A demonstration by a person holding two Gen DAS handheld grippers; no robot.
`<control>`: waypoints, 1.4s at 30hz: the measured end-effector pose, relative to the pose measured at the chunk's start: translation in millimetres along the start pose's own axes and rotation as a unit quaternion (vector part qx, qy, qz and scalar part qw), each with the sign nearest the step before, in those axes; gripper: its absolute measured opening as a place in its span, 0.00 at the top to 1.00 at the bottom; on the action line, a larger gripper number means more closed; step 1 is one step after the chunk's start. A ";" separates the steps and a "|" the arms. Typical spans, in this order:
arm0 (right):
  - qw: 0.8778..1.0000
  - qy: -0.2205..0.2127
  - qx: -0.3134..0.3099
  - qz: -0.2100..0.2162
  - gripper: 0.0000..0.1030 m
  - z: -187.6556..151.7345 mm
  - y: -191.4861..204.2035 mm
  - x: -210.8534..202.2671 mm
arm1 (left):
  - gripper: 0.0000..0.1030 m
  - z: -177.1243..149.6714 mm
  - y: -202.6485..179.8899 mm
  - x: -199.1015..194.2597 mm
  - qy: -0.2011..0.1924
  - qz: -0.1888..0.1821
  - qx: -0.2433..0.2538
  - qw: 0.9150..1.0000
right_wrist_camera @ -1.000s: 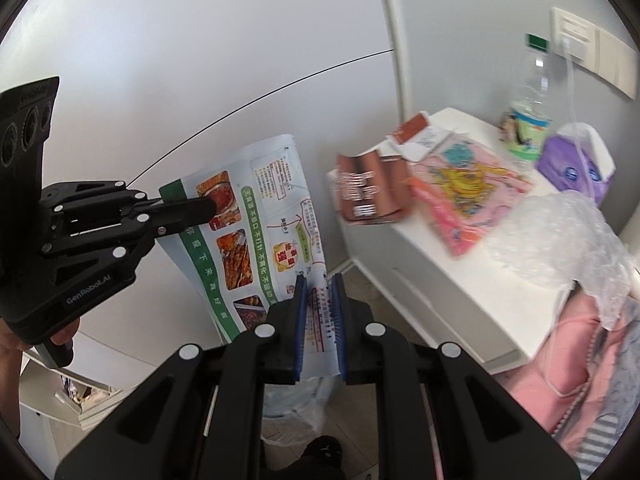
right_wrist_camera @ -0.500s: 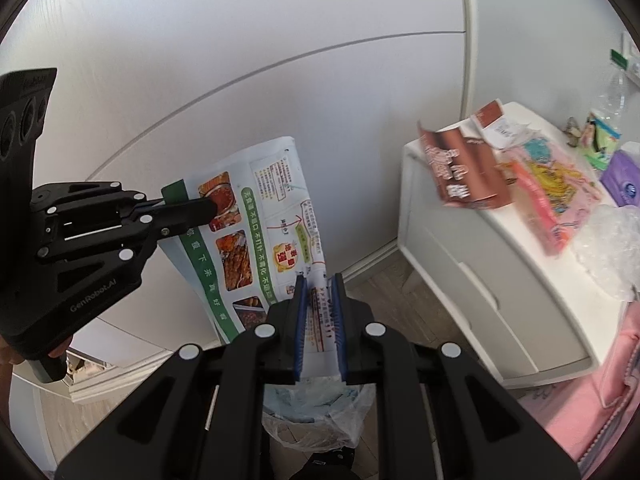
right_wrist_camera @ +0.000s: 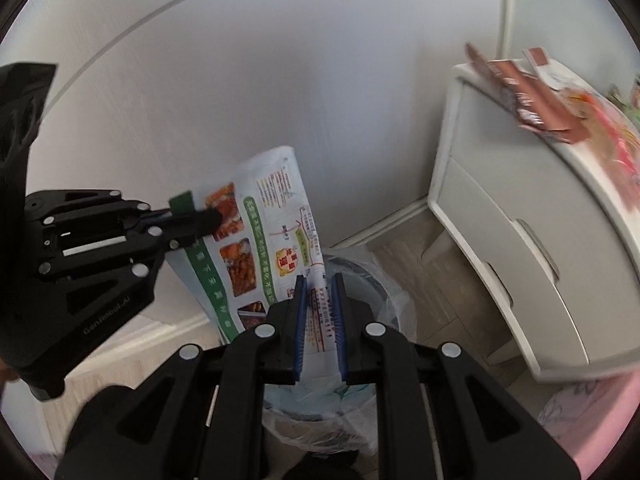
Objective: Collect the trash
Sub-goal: 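Lift the flyer with the right gripper and carry it over the trash bin, then open the right gripper to drop the flyer into the bin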
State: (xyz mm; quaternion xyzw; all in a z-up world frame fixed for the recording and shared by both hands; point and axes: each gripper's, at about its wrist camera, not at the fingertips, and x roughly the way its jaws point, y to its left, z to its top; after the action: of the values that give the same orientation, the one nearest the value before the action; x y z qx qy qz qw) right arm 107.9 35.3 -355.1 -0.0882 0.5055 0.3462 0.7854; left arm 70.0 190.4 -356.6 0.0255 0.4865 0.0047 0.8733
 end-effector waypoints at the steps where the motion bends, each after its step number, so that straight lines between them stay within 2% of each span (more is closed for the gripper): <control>1: 1.000 0.004 -0.009 0.000 0.86 -1.1 -1.4 5.4 | 1.00 -3.0 -1.3 7.3 0.006 0.002 0.003 1.000; 5: 0.999 0.018 -0.029 0.015 0.86 -4.9 -10.9 25.8 | 1.00 -12.8 -2.3 33.5 0.022 0.001 -0.005 1.000; 14: 0.995 0.074 -0.057 0.036 0.86 -28.7 -21.4 83.2 | 1.00 -50.7 -12.2 109.2 0.092 -0.004 -0.016 0.996; 21: 0.991 0.101 -0.076 0.047 0.86 -28.4 -22.1 123.0 | 1.00 -71.5 -14.3 149.7 0.126 -0.006 -0.018 0.992; 32: 0.987 0.135 -0.079 0.045 0.86 -40.6 -31.8 155.8 | 1.00 -83.0 -16.8 187.7 0.153 -0.014 -0.022 0.988; 42: 0.984 0.151 -0.083 0.052 0.86 -53.4 -28.1 170.4 | 1.00 -92.1 -18.4 199.0 0.162 -0.007 -0.034 0.986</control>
State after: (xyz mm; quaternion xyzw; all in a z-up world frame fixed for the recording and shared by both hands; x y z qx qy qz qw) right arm 129.0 65.8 -532.1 -0.1780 0.5915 0.4102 0.6710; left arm 96.2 182.2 -574.9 -0.0090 0.6215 0.0196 0.7831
